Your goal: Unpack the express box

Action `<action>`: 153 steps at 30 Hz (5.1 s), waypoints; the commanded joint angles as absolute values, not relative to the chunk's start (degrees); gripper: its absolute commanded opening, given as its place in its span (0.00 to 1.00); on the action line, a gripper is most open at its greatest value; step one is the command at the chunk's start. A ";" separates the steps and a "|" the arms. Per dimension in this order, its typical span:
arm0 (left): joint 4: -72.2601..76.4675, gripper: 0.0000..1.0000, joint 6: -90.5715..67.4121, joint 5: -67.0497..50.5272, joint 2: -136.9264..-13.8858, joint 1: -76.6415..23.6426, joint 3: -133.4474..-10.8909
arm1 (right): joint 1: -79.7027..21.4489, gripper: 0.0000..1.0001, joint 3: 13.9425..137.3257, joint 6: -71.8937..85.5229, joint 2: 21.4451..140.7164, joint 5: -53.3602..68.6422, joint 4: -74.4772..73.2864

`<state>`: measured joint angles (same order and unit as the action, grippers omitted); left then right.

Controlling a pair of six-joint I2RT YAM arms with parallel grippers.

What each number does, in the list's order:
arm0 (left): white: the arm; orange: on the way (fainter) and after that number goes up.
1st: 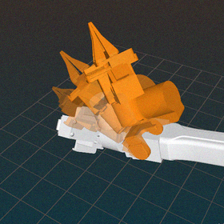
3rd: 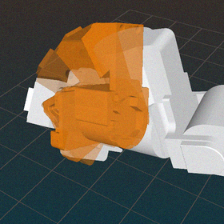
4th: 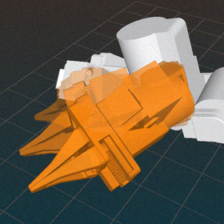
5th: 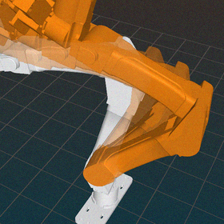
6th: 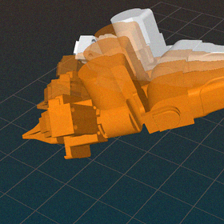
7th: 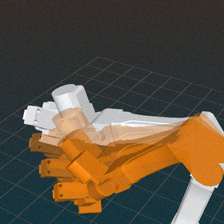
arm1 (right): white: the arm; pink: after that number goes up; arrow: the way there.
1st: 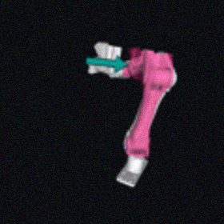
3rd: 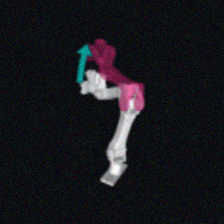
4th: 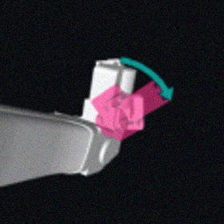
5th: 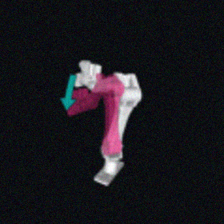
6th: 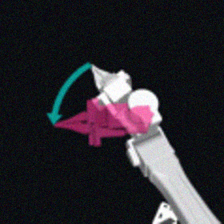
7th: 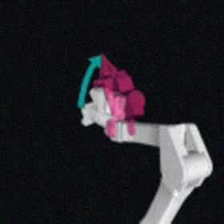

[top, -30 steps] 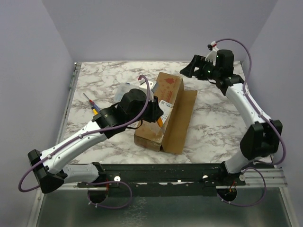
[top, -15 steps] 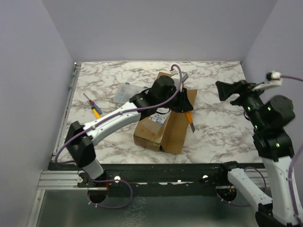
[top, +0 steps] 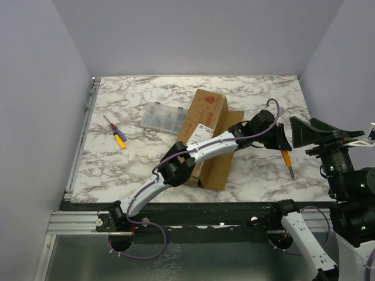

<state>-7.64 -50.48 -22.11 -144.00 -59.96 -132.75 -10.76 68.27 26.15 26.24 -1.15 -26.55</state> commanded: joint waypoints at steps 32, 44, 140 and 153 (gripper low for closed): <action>-5.51 0.80 -63.86 -7.07 -153.29 -58.61 -139.34 | -10.55 0.92 67.91 26.88 21.51 -0.35 -31.83; -15.12 0.99 -54.92 -3.93 -140.61 -58.57 -137.80 | -10.55 0.92 65.91 28.36 22.69 2.71 -30.37; -33.08 0.99 -25.49 21.02 -77.07 -61.08 -78.90 | -21.27 0.00 47.67 39.24 60.30 5.83 -31.03; -32.91 0.99 -23.84 18.59 -81.99 -61.16 -85.07 | -21.26 0.00 59.53 34.80 51.61 8.34 -39.69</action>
<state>-33.63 -25.19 20.56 -80.44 -60.88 -82.30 -21.28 53.39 38.59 52.77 9.98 -35.99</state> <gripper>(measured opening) 0.987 0.025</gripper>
